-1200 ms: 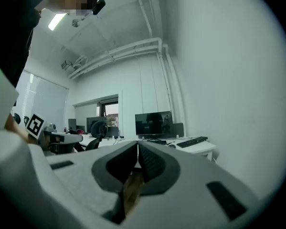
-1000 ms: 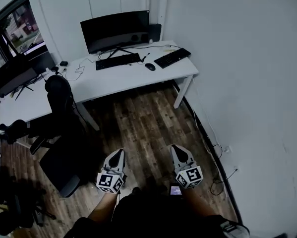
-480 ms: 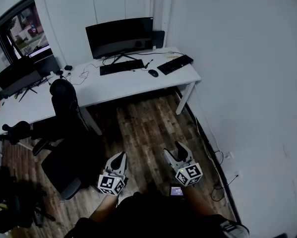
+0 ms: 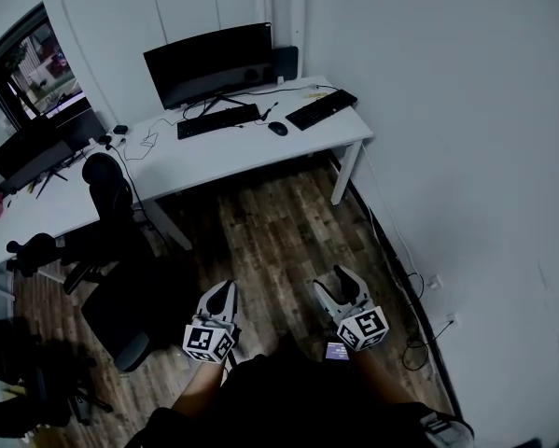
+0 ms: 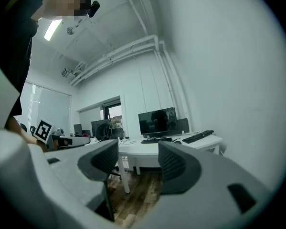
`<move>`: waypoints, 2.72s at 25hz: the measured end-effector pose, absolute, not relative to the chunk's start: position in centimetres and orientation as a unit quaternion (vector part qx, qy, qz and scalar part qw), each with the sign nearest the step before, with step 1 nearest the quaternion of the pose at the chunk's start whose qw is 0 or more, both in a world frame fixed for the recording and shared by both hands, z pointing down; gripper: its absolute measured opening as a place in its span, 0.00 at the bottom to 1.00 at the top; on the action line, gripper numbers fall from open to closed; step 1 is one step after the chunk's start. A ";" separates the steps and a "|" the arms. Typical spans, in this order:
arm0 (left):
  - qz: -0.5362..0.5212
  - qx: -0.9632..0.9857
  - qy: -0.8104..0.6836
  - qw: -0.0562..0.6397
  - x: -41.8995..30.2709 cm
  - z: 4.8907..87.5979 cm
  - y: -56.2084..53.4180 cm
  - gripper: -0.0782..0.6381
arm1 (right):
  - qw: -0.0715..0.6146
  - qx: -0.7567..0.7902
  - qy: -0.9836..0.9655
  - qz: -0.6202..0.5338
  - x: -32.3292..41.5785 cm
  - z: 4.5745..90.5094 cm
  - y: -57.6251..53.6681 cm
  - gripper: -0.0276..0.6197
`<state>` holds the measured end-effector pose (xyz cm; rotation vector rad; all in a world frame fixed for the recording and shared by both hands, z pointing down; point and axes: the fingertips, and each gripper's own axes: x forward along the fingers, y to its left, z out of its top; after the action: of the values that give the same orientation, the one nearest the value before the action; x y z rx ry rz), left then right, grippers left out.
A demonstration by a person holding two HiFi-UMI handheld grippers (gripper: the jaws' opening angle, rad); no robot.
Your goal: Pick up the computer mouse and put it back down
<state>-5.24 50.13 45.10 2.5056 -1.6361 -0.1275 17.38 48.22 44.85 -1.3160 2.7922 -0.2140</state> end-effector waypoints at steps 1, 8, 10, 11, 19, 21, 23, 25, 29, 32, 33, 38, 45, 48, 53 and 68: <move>-0.042 0.833 -0.547 0.074 -4.7 45.2 49.9 0.10 | 0.029 -0.426 0.901 -0.070 18.0 44.8 47.9 0.45; -0.039 0.827 -0.554 0.081 -2.6 45.6 49.6 0.10 | 0.045 -0.419 0.903 -0.079 19.6 45.5 46.4 0.45; -0.036 0.826 -0.556 0.089 -2.7 46.2 48.9 0.10 | 0.046 -0.418 0.903 -0.086 19.6 45.8 45.8 0.45; -0.035 0.825 -0.557 0.091 -2.8 46.4 48.3 0.10 | 0.045 -0.417 0.903 -0.088 19.6 46.0 45.2 0.45; -0.042 0.819 -0.565 0.087 -5.5 47.2 38.4 0.10 | 0.031 -0.437 0.894 -0.090 18.7 47.0 35.7 0.45; -0.048 0.818 -0.566 0.090 -6.6 46.8 35.2 0.10 | 0.027 -0.436 0.895 -0.087 17.6 46.3 32.7 0.45; -0.049 0.820 -0.563 0.089 -7.5 46.3 32.0 0.10 | 0.025 -0.437 0.895 -0.084 16.5 45.5 29.6 0.45; -0.048 0.824 -0.558 0.086 -8.5 45.8 28.8 0.10 | 0.026 -0.438 0.895 -0.078 15.2 44.6 26.4 0.45; -0.055 0.827 -0.554 0.082 -11.1 45.0 23.3 0.10 | 0.018 -0.435 0.898 -0.062 11.9 43.1 20.9 0.45; -0.059 0.824 -0.557 0.082 -13.1 45.1 20.1 0.10 | 0.017 -0.425 0.903 -0.056 9.3 42.6 17.7 0.45; -0.060 0.824 -0.558 0.085 -13.4 45.2 19.4 0.10 | 0.018 -0.422 0.905 -0.056 8.7 42.4 17.0 0.45; -0.065 0.824 -0.554 0.099 -14.0 45.5 16.4 0.10 | 0.011 -0.422 0.905 -0.062 7.3 42.1 13.8 0.45; -0.070 0.818 -0.563 0.093 -15.2 45.2 11.0 0.10 | 0.004 -0.418 0.907 -0.060 6.6 42.8 8.0 0.45; -0.069 0.812 -0.573 0.087 -15.5 44.4 8.3 0.10 | 0.008 -0.412 0.909 -0.059 6.4 42.3 4.6 0.45; -0.059 0.798 -0.593 0.090 -15.3 44.6 3.0 0.10 | 0.011 -0.400 0.914 -0.063 6.8 42.9 -2.2 0.45; -0.047 0.737 -0.666 0.110 -14.3 44.5 -11.4 0.10 | 0.000 -0.299 0.951 -0.085 7.2 45.1 -19.3 0.45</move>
<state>-14.35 -11.42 44.55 2.1646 -1.9563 -0.1373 7.24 -19.26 45.09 -0.9385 2.9865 -0.2670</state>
